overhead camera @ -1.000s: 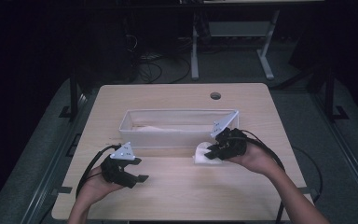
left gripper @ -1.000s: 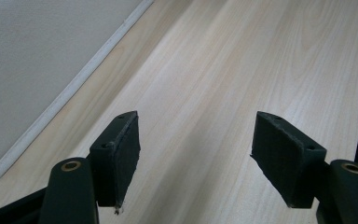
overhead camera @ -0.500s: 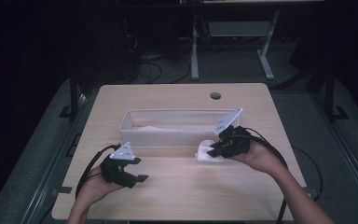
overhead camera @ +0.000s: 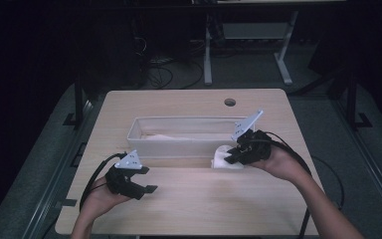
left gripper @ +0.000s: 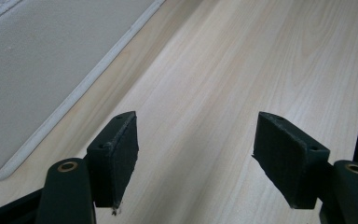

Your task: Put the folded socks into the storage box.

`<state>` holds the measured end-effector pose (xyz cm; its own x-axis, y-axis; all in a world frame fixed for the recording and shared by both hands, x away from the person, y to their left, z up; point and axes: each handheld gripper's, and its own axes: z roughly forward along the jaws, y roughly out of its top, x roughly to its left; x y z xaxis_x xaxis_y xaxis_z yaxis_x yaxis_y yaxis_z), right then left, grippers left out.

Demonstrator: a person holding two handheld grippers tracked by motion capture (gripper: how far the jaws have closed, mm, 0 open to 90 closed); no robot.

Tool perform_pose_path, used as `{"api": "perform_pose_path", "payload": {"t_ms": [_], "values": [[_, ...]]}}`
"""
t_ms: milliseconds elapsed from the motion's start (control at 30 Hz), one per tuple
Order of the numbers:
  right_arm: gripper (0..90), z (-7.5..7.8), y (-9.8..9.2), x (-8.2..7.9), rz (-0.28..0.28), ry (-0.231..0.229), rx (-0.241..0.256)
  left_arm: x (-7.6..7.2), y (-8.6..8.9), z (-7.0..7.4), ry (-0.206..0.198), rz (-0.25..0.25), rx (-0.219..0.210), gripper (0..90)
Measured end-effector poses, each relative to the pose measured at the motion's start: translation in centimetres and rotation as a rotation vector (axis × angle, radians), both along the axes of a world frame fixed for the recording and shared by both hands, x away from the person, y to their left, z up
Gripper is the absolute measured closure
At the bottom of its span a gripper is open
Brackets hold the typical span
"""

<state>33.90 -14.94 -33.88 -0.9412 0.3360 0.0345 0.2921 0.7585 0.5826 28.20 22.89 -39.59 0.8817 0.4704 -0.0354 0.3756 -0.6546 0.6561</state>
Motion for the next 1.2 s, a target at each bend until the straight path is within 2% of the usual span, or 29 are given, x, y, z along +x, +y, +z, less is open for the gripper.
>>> {"api": "perform_pose_path", "payload": {"t_ms": [533, 900, 1133, 1200], "values": [[75.1, 1.8, -0.6, 0.5, -0.008, -0.015, -0.018, 0.1, 0.4, 0.1, 0.004, 0.003, -0.017, 29.8], [75.1, 2.0, -0.7, 1.0, -0.016, -0.007, -0.027, 0.2, 0.6, 0.2, 0.005, 0.010, -0.028, 29.7], [75.1, 2.8, -0.8, 1.6, -0.015, -0.023, -0.026, 0.2, 0.8, 0.1, 0.006, 0.014, -0.031, 29.8], [75.1, 2.9, -0.8, 1.7, -0.021, -0.015, -0.033, 0.2, 0.8, 0.1, 0.007, 0.014, -0.033, 29.8]]}}
